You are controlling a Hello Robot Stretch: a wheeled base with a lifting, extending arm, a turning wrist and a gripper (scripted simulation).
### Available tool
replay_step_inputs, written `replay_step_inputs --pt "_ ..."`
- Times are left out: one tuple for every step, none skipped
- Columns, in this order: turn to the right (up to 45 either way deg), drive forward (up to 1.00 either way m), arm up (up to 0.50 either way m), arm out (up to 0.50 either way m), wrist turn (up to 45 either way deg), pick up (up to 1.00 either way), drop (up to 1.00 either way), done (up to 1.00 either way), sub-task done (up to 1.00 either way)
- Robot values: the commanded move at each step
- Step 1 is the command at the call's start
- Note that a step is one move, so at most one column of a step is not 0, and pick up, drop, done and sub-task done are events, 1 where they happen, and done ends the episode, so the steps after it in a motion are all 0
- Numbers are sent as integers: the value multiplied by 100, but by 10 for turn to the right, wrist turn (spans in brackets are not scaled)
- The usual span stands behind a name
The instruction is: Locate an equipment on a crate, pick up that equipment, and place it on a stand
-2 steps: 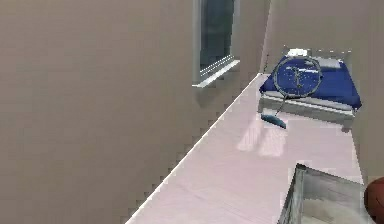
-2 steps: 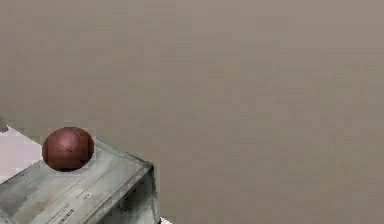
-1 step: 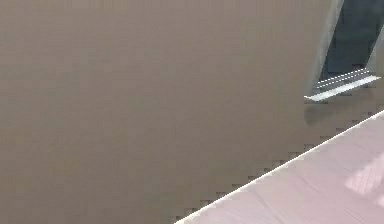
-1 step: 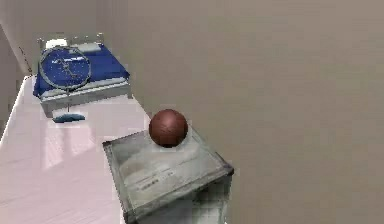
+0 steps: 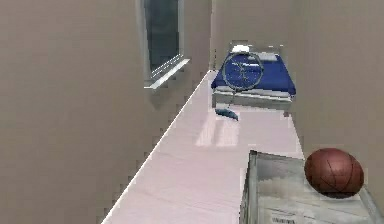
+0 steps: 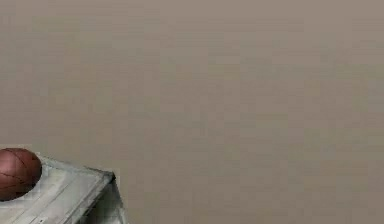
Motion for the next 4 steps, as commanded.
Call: replay_step_inputs --pt "390 0 0 0 0 0 0 0 0" --pt "0 35 0 0 0 0 0 0 0" --pt "-450 0 0 0 0 0 0 0 0" --pt "-360 0 0 0 0 0 0 0 0"
